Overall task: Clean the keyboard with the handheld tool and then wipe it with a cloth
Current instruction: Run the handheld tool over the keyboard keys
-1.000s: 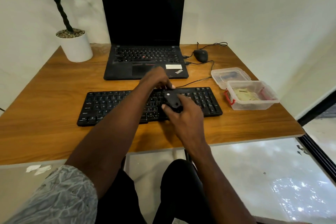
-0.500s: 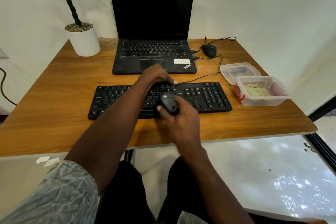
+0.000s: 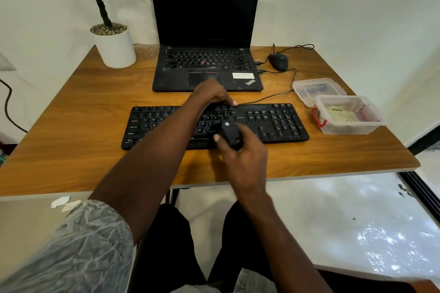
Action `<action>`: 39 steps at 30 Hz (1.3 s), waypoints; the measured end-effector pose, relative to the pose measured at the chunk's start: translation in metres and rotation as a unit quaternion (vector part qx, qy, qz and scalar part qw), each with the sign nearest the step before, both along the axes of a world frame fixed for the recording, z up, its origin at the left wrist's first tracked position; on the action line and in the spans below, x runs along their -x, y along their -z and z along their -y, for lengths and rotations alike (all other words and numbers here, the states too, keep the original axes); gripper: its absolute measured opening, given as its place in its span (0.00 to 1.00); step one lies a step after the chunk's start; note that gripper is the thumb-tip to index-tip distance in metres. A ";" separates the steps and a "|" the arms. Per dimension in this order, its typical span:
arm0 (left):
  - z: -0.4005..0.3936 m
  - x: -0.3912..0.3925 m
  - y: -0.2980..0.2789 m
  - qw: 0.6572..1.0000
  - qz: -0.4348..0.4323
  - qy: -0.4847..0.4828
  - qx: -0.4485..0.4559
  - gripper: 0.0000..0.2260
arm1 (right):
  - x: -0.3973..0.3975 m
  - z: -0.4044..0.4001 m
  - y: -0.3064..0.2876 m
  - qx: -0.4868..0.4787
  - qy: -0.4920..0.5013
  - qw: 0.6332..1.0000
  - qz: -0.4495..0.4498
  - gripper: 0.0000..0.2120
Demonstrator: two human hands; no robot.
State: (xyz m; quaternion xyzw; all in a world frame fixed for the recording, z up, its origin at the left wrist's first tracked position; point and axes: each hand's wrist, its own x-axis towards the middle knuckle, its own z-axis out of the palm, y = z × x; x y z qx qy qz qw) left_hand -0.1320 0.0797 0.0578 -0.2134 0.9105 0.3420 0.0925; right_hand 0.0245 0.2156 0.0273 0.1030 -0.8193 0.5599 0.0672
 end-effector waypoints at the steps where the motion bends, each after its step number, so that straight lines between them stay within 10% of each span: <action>1: 0.000 0.000 0.000 1.000 -0.004 -0.003 -0.001 0.33 | 0.004 -0.012 0.002 -0.010 0.031 0.999 -0.006 0.17; 5: -0.001 -0.003 0.002 1.000 -0.017 -0.005 -0.005 0.32 | 0.005 -0.037 0.009 -0.090 0.113 0.988 -0.058 0.18; 11: -0.003 -0.005 0.002 0.999 -0.029 -0.013 -0.012 0.38 | -0.026 0.000 0.011 -0.175 -0.113 0.971 -0.118 0.27; 18: -0.001 -0.002 0.003 1.000 -0.020 -0.011 0.007 0.35 | -0.015 -0.039 0.005 -0.203 0.039 0.976 -0.070 0.22; 25: -0.001 -0.001 0.004 1.000 -0.020 -0.006 0.011 0.33 | -0.031 -0.002 0.007 -0.210 -0.092 0.966 -0.116 0.24; 32: -0.001 -0.001 0.004 1.000 -0.020 -0.010 0.010 0.37 | -0.008 -0.051 -0.004 -0.226 0.126 0.964 -0.052 0.20; 39: 0.000 -0.001 0.008 0.999 -0.028 -0.018 0.004 0.34 | -0.025 0.009 0.004 -0.211 -0.064 0.967 -0.127 0.17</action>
